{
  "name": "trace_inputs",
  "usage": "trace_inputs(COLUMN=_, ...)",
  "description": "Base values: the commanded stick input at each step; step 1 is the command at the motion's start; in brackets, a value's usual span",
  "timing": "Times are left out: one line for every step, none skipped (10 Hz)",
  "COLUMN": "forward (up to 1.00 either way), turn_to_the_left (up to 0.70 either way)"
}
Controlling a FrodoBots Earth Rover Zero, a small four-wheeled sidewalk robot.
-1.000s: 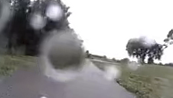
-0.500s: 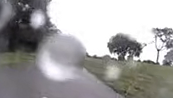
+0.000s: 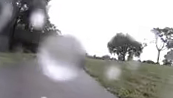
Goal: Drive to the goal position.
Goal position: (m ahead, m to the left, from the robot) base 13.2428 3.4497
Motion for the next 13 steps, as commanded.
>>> trace_inputs(forward=0.70, turn_to_the_left=0.35)
trace_inputs(forward=0.70, turn_to_the_left=0.35)
trace_inputs(forward=0.70, turn_to_the_left=0.35)
trace_inputs(forward=0.70, turn_to_the_left=0.35)
trace_inputs(forward=0.70, turn_to_the_left=0.35)
trace_inputs(forward=0.70, turn_to_the_left=0.35)
trace_inputs(forward=0.70, turn_to_the_left=0.00)
trace_inputs(forward=0.70, turn_to_the_left=0.00)
trace_inputs(forward=0.70, turn_to_the_left=0.00)
trace_inputs(forward=0.70, turn_to_the_left=0.00)
trace_inputs(forward=0.70, turn_to_the_left=0.00)
trace_inputs(forward=0.70, turn_to_the_left=0.00)
trace_inputs(forward=0.70, turn_to_the_left=0.00)
